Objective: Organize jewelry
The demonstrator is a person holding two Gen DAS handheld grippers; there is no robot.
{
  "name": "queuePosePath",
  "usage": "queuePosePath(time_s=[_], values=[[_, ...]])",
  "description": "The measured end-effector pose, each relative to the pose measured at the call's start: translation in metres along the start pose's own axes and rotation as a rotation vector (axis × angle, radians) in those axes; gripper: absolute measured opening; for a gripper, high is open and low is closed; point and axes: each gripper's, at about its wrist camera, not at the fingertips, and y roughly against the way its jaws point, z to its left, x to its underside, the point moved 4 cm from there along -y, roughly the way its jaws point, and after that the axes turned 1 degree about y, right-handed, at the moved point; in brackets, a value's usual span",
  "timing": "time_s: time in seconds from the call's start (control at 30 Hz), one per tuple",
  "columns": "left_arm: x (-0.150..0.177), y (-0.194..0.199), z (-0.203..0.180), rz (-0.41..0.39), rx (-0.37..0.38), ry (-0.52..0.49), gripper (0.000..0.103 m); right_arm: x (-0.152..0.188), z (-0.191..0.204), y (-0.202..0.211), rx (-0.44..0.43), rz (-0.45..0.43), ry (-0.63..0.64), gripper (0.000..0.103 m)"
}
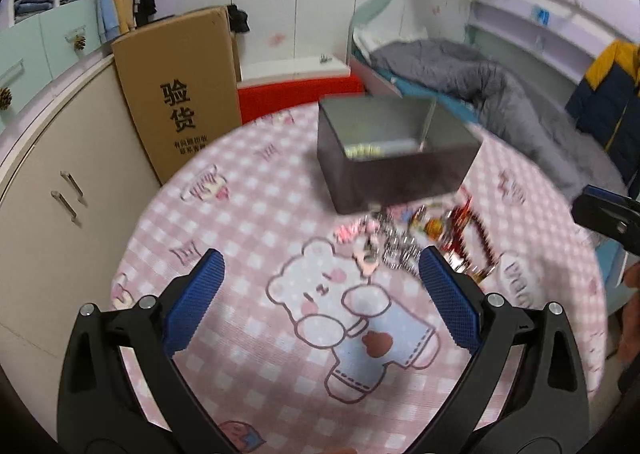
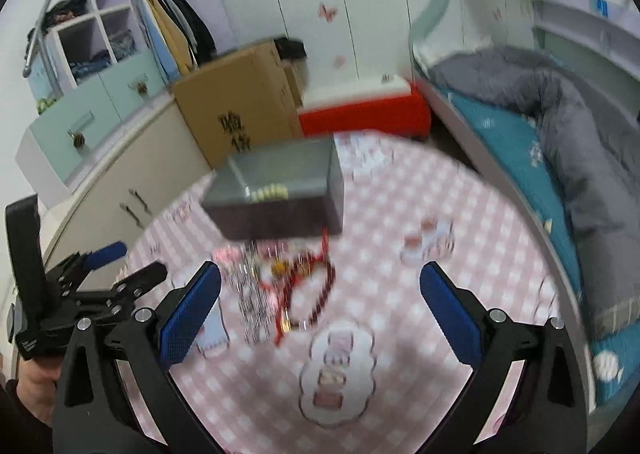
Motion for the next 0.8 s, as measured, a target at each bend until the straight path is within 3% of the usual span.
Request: queuePosePath(time_s=[0.33,0.5,0.57,0.63,0.73,0.8], values=[[0.009,-0.053,-0.004,0.099,-0.017,-0.024,0.095,0.027,0.004,-0.009,-0.006,0.066,0.013,0.096],[0.008,-0.062,-0.007,0.118,0.011,-0.024,0.066,0.032,0.006,-0.012,-0.012,0.083,0.019,0.096],[0.005,-0.062,-0.010,0.116,0.032,-0.035,0.039,0.032,0.007,-0.013,-0.013,0.085,0.019,0.096],[0.004,-0.061,-0.010,0.118,0.065,-0.033,0.025,0.031,0.008,-0.014,-0.017,0.089,0.023,0.096],[0.006,-0.059,-0.008,0.116,0.108,-0.018,0.016,0.030,0.011,-0.017,-0.023,0.091,0.031,0.096],[0.008,-0.057,-0.004,0.117,0.138,0.008,0.016,0.029,0.013,-0.019,-0.030,0.092,0.035,0.096]])
